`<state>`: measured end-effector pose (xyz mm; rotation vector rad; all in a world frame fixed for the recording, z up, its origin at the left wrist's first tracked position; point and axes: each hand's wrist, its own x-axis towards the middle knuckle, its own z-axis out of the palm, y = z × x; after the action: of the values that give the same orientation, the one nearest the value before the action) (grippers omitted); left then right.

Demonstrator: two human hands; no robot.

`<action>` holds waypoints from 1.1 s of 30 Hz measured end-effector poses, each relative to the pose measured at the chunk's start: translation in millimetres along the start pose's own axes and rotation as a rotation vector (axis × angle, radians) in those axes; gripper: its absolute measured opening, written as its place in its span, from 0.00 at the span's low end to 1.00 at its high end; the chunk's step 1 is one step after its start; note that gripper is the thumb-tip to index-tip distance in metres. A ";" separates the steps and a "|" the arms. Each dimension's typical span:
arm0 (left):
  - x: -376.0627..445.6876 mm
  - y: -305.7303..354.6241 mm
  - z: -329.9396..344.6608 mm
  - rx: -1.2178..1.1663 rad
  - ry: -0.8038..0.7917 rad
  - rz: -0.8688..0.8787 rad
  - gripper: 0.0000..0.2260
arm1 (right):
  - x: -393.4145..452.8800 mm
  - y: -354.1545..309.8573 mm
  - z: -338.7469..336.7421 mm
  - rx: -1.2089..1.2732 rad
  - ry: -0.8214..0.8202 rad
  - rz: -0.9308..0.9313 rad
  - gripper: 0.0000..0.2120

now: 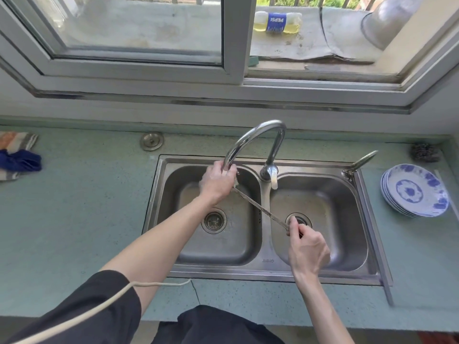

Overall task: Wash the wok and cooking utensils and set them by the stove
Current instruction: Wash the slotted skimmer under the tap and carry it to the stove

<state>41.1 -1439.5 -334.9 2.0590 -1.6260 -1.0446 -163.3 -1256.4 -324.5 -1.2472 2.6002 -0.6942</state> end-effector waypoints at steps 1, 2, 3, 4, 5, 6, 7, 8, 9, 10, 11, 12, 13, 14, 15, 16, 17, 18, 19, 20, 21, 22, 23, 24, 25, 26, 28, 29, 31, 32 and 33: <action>1.3 1.8 -3.0 -0.047 -0.011 -0.116 0.30 | 0.0 -1.4 -1.2 -0.004 0.004 -0.012 0.23; 2.8 1.9 -4.8 -0.076 -0.014 -0.190 0.34 | -0.1 -2.8 -2.3 -0.009 0.000 -0.022 0.23; 4.4 0.6 -5.4 -0.081 -0.002 -0.232 0.35 | -0.2 -2.7 -2.3 -0.010 -0.009 -0.029 0.23; 4.1 -0.1 -6.5 -0.081 0.018 -0.246 0.35 | -0.2 -2.4 -2.1 -0.006 -0.021 -0.028 0.23; 5.3 -1.5 -7.0 -0.088 0.038 -0.254 0.33 | 0.5 -1.2 -1.3 0.000 -0.033 -0.017 0.24; 5.8 -3.1 -7.7 -0.113 0.060 -0.247 0.29 | 1.7 0.6 -0.9 0.005 -0.047 0.001 0.24; 6.3 -4.6 -8.9 -0.148 0.091 -0.244 0.24 | 3.2 2.8 -0.7 0.010 -0.059 0.019 0.24; 7.7 -7.6 -9.4 -0.193 0.126 -0.235 0.22 | 4.9 5.1 -1.1 0.016 -0.068 0.033 0.25; 7.6 -10.6 -11.3 -0.235 0.161 -0.238 0.22 | 6.4 7.4 -1.7 0.020 -0.077 0.043 0.25; 7.0 -13.6 -13.2 -0.268 0.186 -0.243 0.23 | 7.8 8.8 -2.9 0.023 -0.087 0.050 0.25; 5.7 -14.9 -14.1 -0.272 0.205 -0.251 0.24 | 8.9 9.2 -4.0 0.023 -0.095 0.054 0.25; 3.2 -14.4 -14.5 -0.258 0.223 -0.241 0.24 | 9.8 8.9 -5.4 0.021 -0.099 0.057 0.25; 0.5 -12.5 -12.4 -0.237 0.225 -0.231 0.23 | 10.4 8.1 -6.2 0.018 -0.097 0.060 0.25; -3.4 -8.7 -9.4 -0.228 0.228 -0.211 0.21 | 11.0 6.3 -7.0 0.016 -0.093 0.063 0.25; -8.4 -3.4 -6.6 -0.218 0.211 -0.197 0.20 | 11.7 4.5 -7.4 0.012 -0.089 0.068 0.25; -12.8 0.6 -2.6 -0.189 0.193 -0.174 0.20 | 12.4 2.9 -8.1 0.007 -0.087 0.074 0.25; -16.9 3.5 0.8 -0.146 0.177 -0.139 0.20 | 13.4 1.4 -8.4 0.004 -0.086 0.078 0.25; -19.2 4.0 3.9 -0.106 0.172 -0.101 0.21 | 14.4 0.2 -9.2 0.004 -0.086 0.083 0.25; -20.4 4.1 5.0 -0.092 0.171 -0.079 0.22 | 15.3 0.1 -9.7 0.006 -0.088 0.088 0.25; -19.6 4.5 4.6 -0.101 0.178 -0.072 0.25 | 16.2 -0.1 -11.1 0.009 -0.088 0.092 0.25; -17.4 5.2 2.5 -0.108 0.177 -0.087 0.27 | 16.9 0.7 -11.8 0.012 -0.087 0.091 0.25; -14.6 6.7 -0.6 -0.104 0.170 -0.107 0.27 | 17.6 2.0 -13.0 0.018 -0.086 0.086 0.25; -11.5 9.2 -4.4 -0.096 0.159 -0.128 0.26 | 18.3 3.3 -14.0 0.025 -0.089 0.087 0.26; -6.8 10.2 -6.6 -0.106 0.160 -0.139 0.23 | 19.3 4.9 -15.4 0.035 -0.093 0.099 0.26; -3.0 10.8 -8.9 -0.144 0.169 -0.146 0.19 | 20.1 6.6 -16.7 0.043 -0.099 0.117 0.26; -0.2 10.8 -10.9 -0.193 0.189 -0.152 0.19 | 20.4 7.7 -18.5 0.049 -0.104 0.133 0.26; 2.1 10.1 -11.5 -0.220 0.228 -0.148 0.20 | 20.0 7.3 -20.6 0.054 -0.104 0.146 0.25; 0.8 10.9 -10.5 -0.199 0.229 -0.134 0.18 | 19.8 6.7 -20.8 0.055 -0.101 0.150 0.25; -4.1 15.4 -5.1 -0.177 0.195 -0.095 0.15 | 19.7 2.8 -21.3 0.053 -0.102 0.161 0.26; -8.3 18.3 -1.5 -0.173 0.165 -0.079 0.16 | 20.0 0.0 -21.8 0.046 -0.112 0.169 0.27; -13.5 22.3 0.6 -0.151 0.141 -0.069 0.20 | 20.6 -2.3 -21.7 0.032 -0.122 0.175 0.27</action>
<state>23.8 -1433.6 -316.3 2.0509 -1.3739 -0.9882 -182.3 -1266.4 -303.6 -1.0040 2.5486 -0.6052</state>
